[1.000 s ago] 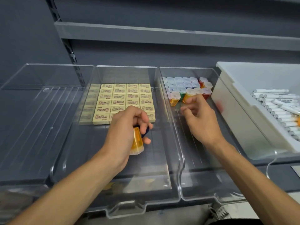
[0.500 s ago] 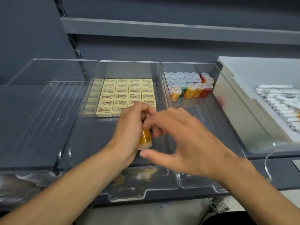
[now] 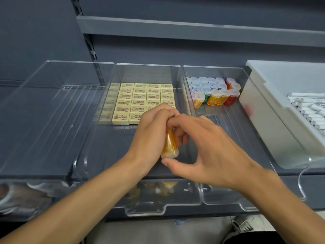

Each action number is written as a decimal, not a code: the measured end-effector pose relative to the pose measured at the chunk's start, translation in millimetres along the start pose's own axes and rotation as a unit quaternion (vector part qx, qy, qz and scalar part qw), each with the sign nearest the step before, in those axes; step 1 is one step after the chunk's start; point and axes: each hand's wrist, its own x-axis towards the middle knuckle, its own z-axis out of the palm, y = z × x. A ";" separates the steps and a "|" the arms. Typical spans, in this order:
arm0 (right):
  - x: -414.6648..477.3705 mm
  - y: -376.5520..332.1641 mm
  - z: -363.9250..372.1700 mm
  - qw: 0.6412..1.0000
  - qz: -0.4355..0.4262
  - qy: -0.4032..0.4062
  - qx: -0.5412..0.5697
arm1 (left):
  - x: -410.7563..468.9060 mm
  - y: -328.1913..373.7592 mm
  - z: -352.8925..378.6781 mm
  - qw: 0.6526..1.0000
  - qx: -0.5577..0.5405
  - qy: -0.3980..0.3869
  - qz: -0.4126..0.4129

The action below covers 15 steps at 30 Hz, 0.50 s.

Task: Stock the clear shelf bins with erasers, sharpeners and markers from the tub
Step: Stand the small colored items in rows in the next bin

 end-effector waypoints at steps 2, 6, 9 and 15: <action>-0.4 2.4 -3.0 1.000 0.007 0.022 0.020 | 0.2 -3.1 -1.4 0.999 0.035 -0.002 0.033; -2.1 14.2 -12.3 0.991 0.043 0.077 0.105 | 0.1 -9.9 -4.4 0.995 0.080 -0.010 0.059; -4.1 21.8 -17.0 0.978 0.072 0.122 0.151 | 0.8 -12.9 -5.1 0.986 0.136 -0.024 0.093; -2.2 28.0 -12.4 0.937 0.146 0.148 0.282 | -1.2 -15.7 -4.3 0.961 0.228 -0.021 0.154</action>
